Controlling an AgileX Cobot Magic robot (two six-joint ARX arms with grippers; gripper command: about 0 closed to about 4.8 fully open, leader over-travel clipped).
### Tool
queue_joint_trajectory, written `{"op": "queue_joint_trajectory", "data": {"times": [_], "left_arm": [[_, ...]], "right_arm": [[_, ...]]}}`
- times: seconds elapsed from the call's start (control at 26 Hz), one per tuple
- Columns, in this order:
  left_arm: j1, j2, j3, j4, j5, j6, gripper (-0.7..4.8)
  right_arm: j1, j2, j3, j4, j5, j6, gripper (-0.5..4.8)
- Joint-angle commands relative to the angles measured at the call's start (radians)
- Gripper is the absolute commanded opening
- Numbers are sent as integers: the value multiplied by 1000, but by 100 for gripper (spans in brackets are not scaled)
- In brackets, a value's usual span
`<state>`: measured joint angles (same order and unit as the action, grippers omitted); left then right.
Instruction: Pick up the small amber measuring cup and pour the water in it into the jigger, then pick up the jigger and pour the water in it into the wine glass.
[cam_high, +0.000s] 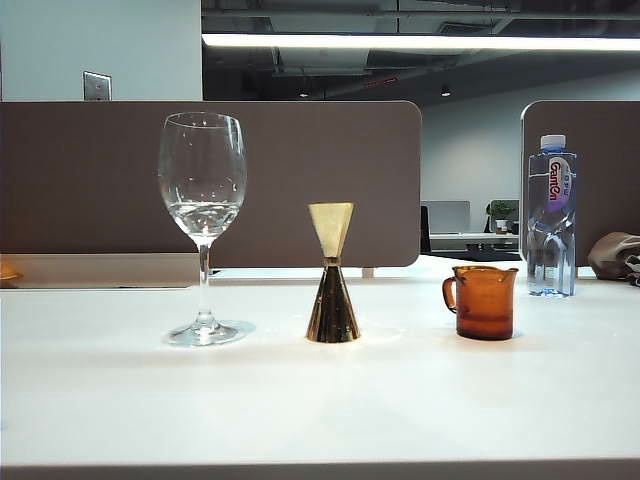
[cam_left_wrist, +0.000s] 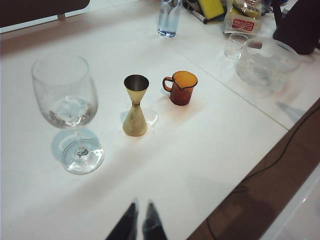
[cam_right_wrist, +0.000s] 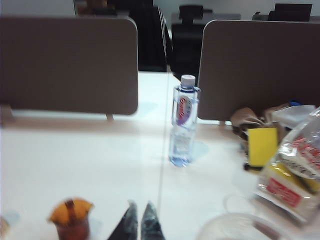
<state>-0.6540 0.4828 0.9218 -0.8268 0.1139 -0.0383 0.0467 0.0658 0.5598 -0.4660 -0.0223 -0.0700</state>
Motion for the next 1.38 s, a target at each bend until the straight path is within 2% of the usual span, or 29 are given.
{"op": "queue_joint_trajectory", "data": {"times": [0.04, 0.15, 0.27, 0.5, 0.58, 0.61, 0.73, 0.88, 0.92, 1.0, 1.23, 1.31, 1.38], "left_arm": [[-1, 0, 3, 13, 3, 4, 26], [-1, 0, 3, 12, 3, 4, 26], [-1, 0, 3, 12, 3, 4, 26], [-1, 0, 3, 13, 3, 4, 26], [-1, 0, 3, 12, 3, 4, 26], [-1, 0, 3, 13, 3, 4, 26], [-1, 1, 3, 13, 2, 4, 26], [-1, 1, 3, 13, 3, 4, 26], [-1, 0, 3, 13, 3, 4, 26], [-1, 0, 3, 13, 3, 4, 26], [-1, 0, 3, 13, 3, 4, 26], [-1, 0, 3, 13, 3, 4, 26], [-1, 0, 3, 13, 3, 4, 26]], "right_arm": [[-1, 134, 137, -220, 3, -146, 22], [0, 292, 230, -299, 1, -144, 22], [0, 485, 254, -275, -13, -143, 22], [0, 764, 254, -196, -144, -139, 22], [0, 907, 254, -60, -262, -135, 22], [0, 936, 254, -27, -280, -128, 22], [0, 1019, 252, 81, -295, -73, 22], [0, 1115, 232, 266, -287, -68, 30], [0, 1120, 195, 354, -287, -67, 54], [0, 1120, 139, 461, -288, -60, 54], [1, 1120, -169, 900, -348, -1, 60], [1, 1120, -241, 978, -357, 0, 89], [12, 1128, -274, 1012, -361, -1, 95]]}}
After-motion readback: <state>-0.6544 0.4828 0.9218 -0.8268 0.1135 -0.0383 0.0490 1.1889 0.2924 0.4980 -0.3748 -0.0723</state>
